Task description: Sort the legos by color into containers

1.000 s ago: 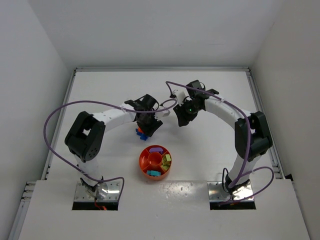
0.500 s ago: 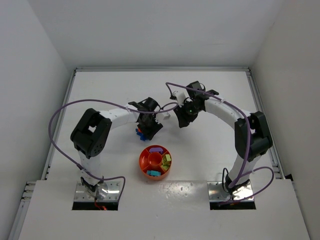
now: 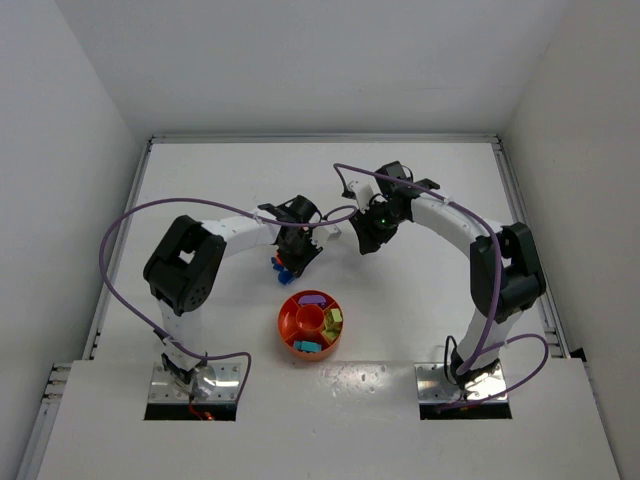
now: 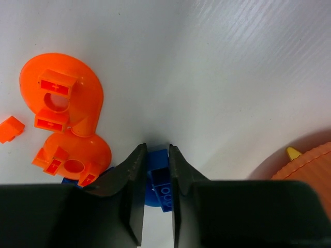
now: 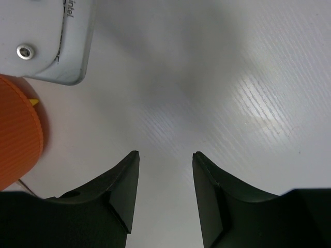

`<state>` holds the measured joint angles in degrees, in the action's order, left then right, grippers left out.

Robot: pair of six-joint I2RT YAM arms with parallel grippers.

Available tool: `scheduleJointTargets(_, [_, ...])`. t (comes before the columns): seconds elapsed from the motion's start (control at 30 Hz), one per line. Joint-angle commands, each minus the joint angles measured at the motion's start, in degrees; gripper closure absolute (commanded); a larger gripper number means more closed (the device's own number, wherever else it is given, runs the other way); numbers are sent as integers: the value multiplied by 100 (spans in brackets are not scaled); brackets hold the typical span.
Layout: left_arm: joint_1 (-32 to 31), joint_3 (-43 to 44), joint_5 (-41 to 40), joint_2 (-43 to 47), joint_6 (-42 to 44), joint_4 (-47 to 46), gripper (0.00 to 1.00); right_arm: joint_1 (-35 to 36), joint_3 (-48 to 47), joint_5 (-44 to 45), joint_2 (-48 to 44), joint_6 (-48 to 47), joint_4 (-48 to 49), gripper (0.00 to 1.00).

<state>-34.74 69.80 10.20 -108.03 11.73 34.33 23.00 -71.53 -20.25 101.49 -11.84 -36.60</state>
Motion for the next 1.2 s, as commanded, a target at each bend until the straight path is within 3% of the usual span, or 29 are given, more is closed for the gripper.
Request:
scheduleJointTargets(0.0, [-50, 157, 123, -25, 40, -31, 79, -24, 7, -181, -288, -73, 48, 53])
scheduleJointTargets(0.27, [-50, 157, 228, 80, 101, -137, 91, -24, 174, -128, -464, -125, 48, 53])
scheduleJointTargets(0.53, [194, 271, 412, 1009, 155, -259, 99, -24, 174, -76, -569, -126, 48, 53])
scheduleJointTargets(0.73, [652, -352, 1650, 2398, 31, -725, 100, -76, 122, -76, -683, -73, 100, 53])
scheduleJointTargets(0.77, [766, -484, 2261, 2627, 136, -726, 100, -77, 121, -76, -683, -73, 100, 53])
scheduleJointTargets(0.93, [1100, -1415, 3628, 3909, 549, -787, 100, -130, 69, -189, -797, -21, 100, 53])
scheduleJointTargets(1.07, [1338, -1882, 4542, 4438, 1199, -191, 100, -182, 69, -190, -868, -21, 100, 53])
scheduleJointTargets(1.17, [1452, -2163, 5192, 4553, 1200, -49, 100, -182, 69, -190, -990, -82, 48, 53])
